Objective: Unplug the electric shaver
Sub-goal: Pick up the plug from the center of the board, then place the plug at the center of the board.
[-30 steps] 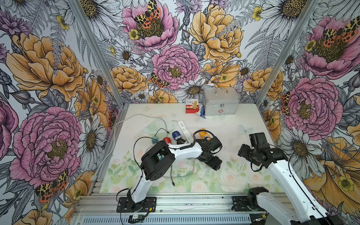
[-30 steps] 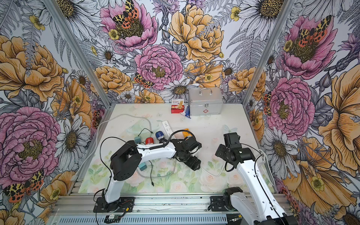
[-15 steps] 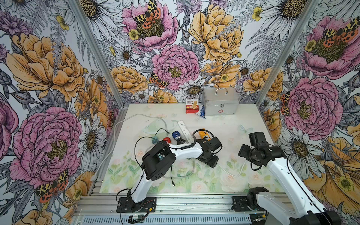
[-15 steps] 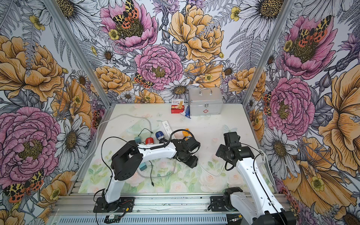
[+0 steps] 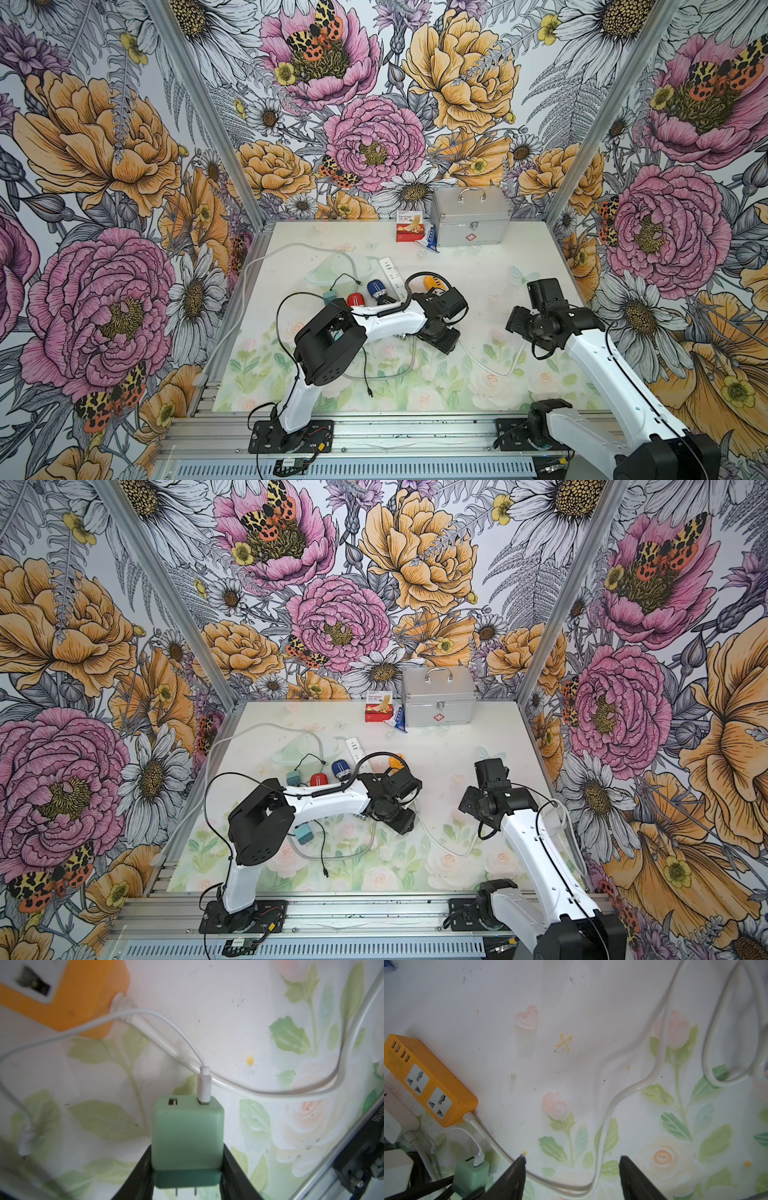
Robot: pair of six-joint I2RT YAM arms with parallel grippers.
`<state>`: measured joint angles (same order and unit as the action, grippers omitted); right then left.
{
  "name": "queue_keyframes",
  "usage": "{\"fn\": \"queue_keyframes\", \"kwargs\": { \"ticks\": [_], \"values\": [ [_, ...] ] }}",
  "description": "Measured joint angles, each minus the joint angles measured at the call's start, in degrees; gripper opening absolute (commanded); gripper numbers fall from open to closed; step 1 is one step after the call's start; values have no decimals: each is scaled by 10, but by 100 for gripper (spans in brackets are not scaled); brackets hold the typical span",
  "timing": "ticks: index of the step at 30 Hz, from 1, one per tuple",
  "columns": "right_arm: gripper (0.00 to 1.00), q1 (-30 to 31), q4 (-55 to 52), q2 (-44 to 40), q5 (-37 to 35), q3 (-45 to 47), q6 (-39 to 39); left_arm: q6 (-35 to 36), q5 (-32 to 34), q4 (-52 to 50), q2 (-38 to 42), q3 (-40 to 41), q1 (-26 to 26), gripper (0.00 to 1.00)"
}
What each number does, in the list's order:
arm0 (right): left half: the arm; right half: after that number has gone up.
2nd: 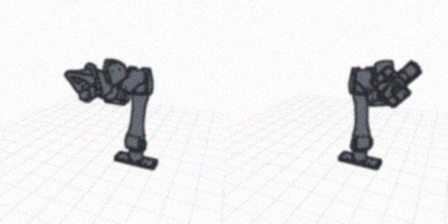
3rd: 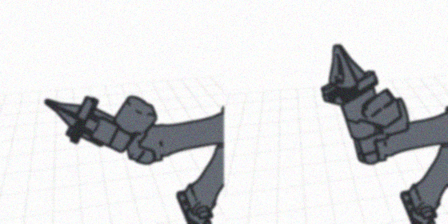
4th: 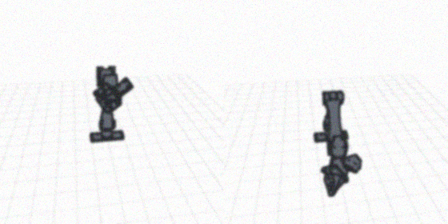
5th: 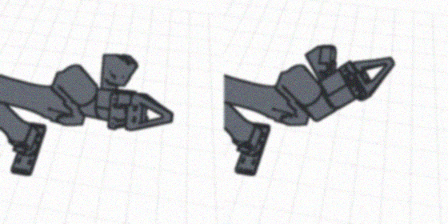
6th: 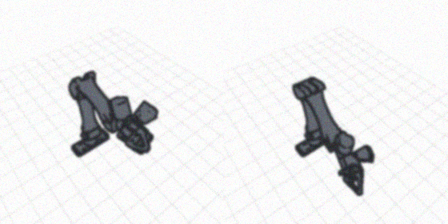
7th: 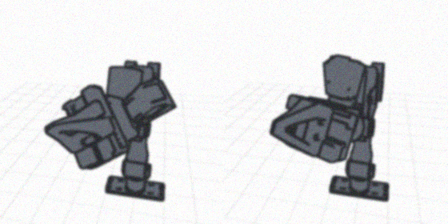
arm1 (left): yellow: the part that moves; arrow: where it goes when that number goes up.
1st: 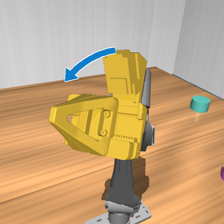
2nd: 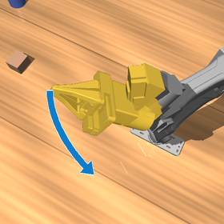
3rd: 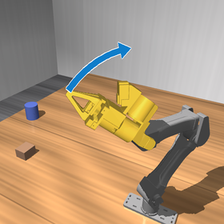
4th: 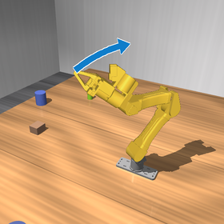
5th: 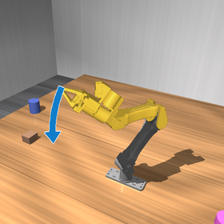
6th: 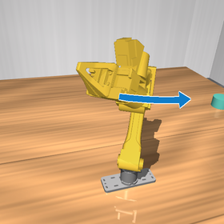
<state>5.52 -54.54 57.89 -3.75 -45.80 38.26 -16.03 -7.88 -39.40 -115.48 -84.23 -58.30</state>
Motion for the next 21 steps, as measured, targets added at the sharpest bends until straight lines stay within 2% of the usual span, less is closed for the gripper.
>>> {"fn": "queue_keyframes", "kwargs": {
  "ticks": [9,17,21],
  "values": [
    [70,1,25,34,23,-7,0,25,-1,-2,102,52,25,36],
    [70,32,55,119,36,-74,-3,9,13,-3,261,111,111,36],
    [69,59,71,181,38,-121,-9,-12,24,-2,335,150,171,36]
  ]
}}
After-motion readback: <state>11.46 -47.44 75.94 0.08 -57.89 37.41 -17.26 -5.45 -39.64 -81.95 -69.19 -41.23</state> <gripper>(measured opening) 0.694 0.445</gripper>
